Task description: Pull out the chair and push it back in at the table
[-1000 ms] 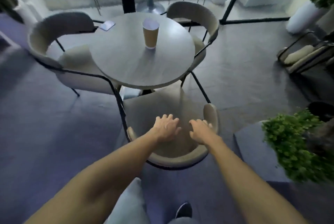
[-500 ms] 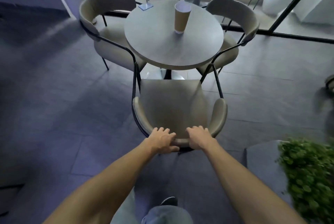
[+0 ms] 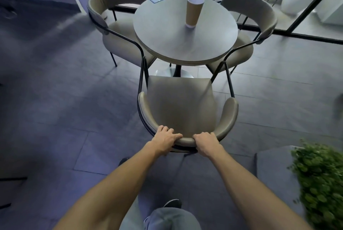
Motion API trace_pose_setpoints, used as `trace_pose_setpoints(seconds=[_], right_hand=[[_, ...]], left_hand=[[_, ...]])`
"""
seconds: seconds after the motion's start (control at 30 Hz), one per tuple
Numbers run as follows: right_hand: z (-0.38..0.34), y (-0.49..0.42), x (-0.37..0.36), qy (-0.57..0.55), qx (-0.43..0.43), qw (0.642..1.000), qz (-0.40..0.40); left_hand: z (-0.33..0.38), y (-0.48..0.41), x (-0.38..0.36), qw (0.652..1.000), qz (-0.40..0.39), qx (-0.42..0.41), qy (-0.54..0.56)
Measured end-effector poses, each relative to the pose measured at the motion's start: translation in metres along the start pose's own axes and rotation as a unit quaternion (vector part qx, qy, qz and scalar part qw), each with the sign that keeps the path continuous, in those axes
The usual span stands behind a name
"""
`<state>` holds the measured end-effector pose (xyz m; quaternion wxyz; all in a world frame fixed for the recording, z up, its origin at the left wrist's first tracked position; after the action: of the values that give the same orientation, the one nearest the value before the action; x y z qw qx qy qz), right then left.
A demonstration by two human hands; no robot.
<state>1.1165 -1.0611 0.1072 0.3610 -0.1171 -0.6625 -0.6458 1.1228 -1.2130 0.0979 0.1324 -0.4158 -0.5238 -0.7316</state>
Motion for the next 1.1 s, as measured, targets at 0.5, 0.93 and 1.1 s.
trace_pose_setpoints(seconds=[0.5, 0.93, 1.1], right_hand=[[-0.006, 0.007, -0.009, -0.008, -0.008, 0.999, 0.043], [-0.007, 0.006, -0.008, -0.010, -0.004, 1.000, 0.021], [-0.006, 0.009, -0.007, -0.024, 0.004, 1.000, 0.005]], left_hand=[[0.001, 0.001, -0.005, 1.000, -0.001, 0.019, 0.000], [0.002, 0.003, -0.002, 1.000, 0.009, 0.008, 0.003], [0.002, 0.002, -0.002, 1.000, -0.003, -0.011, 0.019]])
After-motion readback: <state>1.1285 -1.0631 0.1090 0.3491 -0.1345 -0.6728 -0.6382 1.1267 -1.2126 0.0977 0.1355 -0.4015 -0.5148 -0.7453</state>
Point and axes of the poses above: each hand's wrist, its own y-axis away from the middle knuckle, its own x-axis out of the back of the hand, z = x × y, the point moved 6 cm from there along -y, towards the middle knuckle, and after that the axes turned 14 degrees about -z, right-handed, at the moved point
